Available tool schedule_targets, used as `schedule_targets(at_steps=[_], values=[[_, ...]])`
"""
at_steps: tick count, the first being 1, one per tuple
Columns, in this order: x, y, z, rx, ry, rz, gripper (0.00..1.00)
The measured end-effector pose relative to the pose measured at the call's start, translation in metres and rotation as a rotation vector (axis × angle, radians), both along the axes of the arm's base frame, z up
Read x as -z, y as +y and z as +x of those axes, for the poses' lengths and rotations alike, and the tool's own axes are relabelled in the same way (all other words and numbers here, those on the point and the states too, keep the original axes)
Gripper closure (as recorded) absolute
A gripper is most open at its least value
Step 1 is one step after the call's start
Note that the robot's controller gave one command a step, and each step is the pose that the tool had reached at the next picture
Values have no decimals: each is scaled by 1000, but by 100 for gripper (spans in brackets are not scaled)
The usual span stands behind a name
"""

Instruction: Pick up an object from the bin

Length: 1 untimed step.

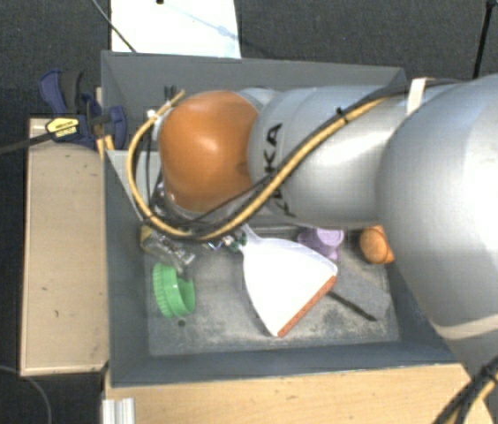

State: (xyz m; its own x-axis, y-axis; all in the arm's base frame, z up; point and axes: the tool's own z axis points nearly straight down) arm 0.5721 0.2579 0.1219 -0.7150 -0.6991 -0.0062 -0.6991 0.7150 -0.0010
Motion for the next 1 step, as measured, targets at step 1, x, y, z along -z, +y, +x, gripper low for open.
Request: schedule_targets(at_steps=[1], values=[[-44, 0, 0, 5, 1, 0, 100]])
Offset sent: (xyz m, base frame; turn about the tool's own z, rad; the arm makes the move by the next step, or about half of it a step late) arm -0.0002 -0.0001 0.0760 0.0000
